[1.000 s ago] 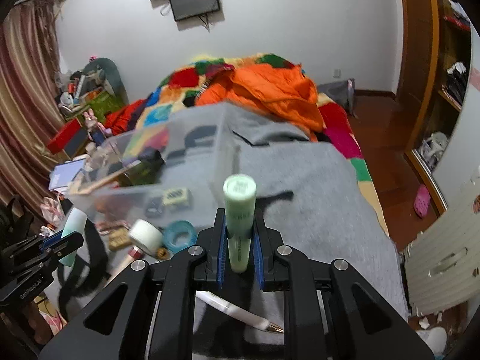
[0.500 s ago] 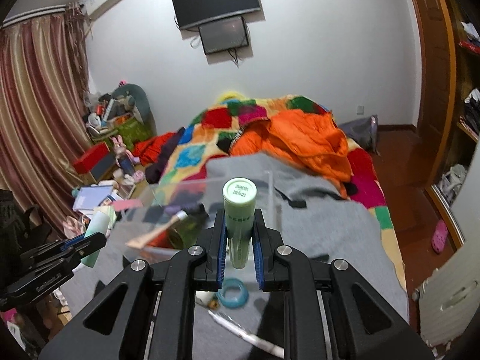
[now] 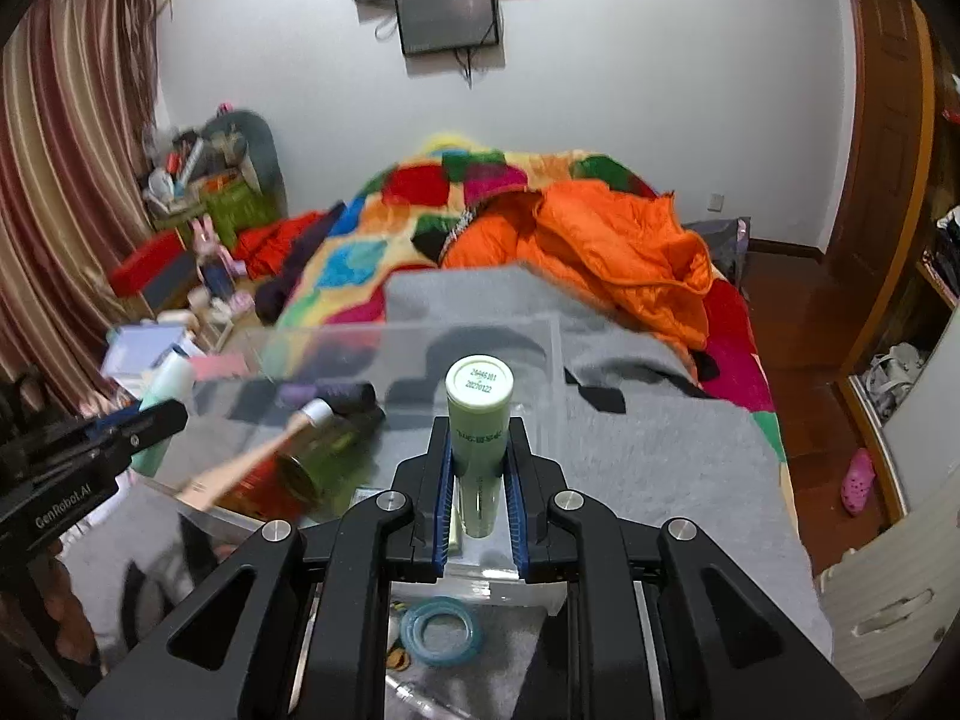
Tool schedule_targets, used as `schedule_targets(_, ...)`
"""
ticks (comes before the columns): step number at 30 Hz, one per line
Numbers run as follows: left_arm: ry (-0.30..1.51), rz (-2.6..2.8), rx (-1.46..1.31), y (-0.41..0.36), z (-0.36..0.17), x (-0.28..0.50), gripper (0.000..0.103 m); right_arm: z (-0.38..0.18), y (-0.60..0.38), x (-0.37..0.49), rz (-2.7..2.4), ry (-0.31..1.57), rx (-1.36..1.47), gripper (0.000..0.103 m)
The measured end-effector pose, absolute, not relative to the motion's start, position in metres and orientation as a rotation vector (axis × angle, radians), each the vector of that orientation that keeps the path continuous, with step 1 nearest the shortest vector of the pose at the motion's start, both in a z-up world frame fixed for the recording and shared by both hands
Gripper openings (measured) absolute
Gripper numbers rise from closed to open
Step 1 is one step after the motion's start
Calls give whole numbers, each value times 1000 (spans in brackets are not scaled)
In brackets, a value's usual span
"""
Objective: Organize objects
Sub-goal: 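Carry the mint tube into the box with the left gripper while the right drops the pale green tube in, then grasp the beige tube with the left gripper while the right grasps the white pen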
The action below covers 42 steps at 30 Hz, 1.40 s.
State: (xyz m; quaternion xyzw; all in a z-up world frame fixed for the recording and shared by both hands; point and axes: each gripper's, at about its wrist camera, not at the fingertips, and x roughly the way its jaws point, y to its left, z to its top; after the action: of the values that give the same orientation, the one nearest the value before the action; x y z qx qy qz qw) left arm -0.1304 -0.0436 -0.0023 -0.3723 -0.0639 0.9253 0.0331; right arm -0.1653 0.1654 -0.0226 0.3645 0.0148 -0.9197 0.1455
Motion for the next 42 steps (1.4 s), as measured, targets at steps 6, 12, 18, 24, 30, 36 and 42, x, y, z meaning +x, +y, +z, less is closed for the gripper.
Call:
schedule_targets(6, -208, 2805, -1216, -43, -19, -146, 16, -35, 149, -172, -2618, 102, 1079, 14)
schedule_targets(12, -208, 2772, -1239, -41, -23, -149, 16, -35, 135, -172, -2586, 134, 1068, 19)
schedule_targets(18, -234, 2769, -1214, -41, -15, -138, 31, -27, 132, -164, -2578, 126, 1028, 47)
schedule_targets(24, -195, 2814, -1143, -35, 3, -115, 48, -15, 143, -151, -2580, 101, 999, 53)
schedule_targets(30, -188, 2836, -1088, -27, 16, -88, 74, -9, 166, -131, -2605, 115, 988, 62)
schedule_targets(36, -222, 2770, -1155, -15, 4, -73, 75, -18, 192, -114, -2589, 122, 1063, 65)
schedule_targets(42, -199, 2684, -1247, 11, -22, -62, 75, -54, 203, -105, -2465, 141, 1228, 65)
